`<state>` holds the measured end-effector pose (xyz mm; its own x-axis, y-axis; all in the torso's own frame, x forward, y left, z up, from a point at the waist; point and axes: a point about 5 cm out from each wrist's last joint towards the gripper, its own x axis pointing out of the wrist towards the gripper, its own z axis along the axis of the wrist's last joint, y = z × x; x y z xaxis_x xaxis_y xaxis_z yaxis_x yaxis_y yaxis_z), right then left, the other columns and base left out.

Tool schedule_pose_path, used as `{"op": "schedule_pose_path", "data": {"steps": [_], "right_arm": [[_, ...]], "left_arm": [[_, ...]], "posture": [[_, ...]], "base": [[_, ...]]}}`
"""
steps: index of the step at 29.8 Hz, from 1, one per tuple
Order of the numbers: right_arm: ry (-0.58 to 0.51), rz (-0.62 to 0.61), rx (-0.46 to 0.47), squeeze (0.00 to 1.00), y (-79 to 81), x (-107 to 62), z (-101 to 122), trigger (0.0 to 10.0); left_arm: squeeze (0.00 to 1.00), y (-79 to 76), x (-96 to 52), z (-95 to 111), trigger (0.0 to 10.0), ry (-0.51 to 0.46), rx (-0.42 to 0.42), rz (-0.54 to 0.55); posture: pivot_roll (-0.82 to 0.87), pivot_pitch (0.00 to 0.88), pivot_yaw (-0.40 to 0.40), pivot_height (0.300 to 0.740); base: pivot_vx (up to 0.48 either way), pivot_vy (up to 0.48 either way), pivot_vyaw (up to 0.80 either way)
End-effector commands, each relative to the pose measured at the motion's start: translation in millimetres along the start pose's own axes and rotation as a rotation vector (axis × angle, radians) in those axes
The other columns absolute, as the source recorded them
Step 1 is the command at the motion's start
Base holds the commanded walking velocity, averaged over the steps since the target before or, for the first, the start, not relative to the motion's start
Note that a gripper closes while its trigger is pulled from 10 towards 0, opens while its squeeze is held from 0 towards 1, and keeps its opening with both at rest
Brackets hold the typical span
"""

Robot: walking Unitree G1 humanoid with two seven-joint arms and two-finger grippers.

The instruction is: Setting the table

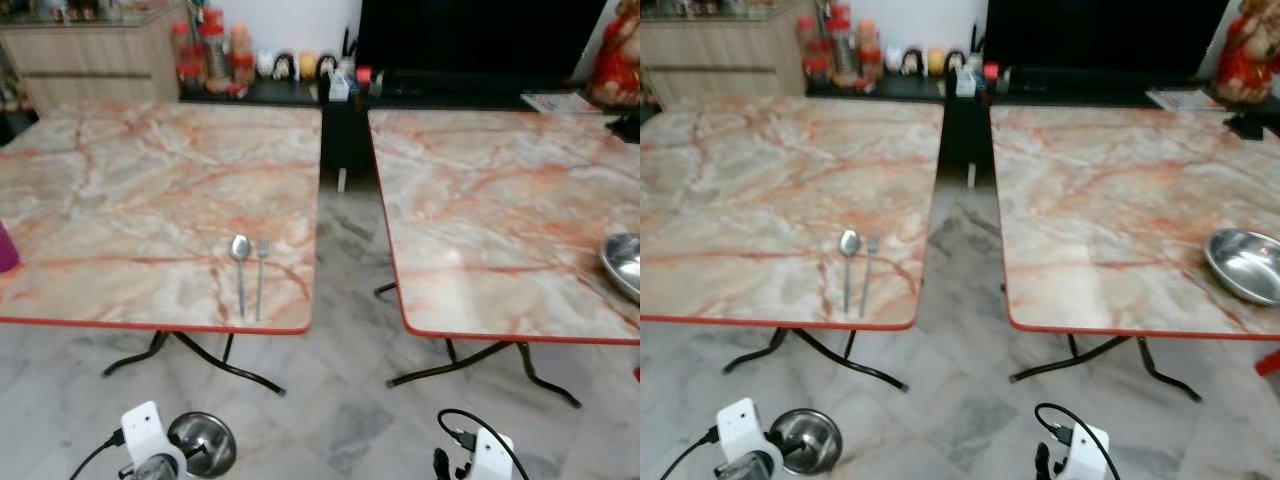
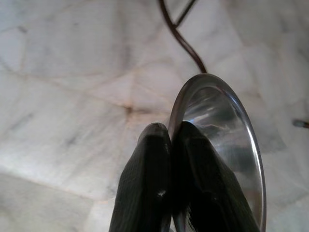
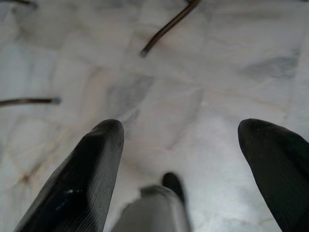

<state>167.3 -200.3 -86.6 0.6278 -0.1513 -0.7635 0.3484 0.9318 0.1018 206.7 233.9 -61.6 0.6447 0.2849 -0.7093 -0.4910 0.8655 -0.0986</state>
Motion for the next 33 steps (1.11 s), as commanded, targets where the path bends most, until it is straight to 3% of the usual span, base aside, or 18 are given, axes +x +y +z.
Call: {"op": "schedule_pose_path", "data": {"steps": [1, 33], "right_arm": [[-0.009, -0.019, -0.002, 0.0, -6.9, -0.3, 2.2, 10.0], [-0.011, -0.021, -0.007, 0.0, -9.6, -0.9, 1.5, 10.0]], "left_arm": [[0.0, -3.1, -0.4, -2.5, 10.0, 0.005, -0.009, -0.003], [0.0, -2.9, -1.1, -5.3, 10.0, 0.011, -0.003, -0.008]], "posture": [[-0.03, 0.0, -0.021, 0.74], [-0.04, 0.0, -0.016, 0.74]], "base": [[0.0, -0.352, 0.0], [0.0, -0.344, 0.0]]}}
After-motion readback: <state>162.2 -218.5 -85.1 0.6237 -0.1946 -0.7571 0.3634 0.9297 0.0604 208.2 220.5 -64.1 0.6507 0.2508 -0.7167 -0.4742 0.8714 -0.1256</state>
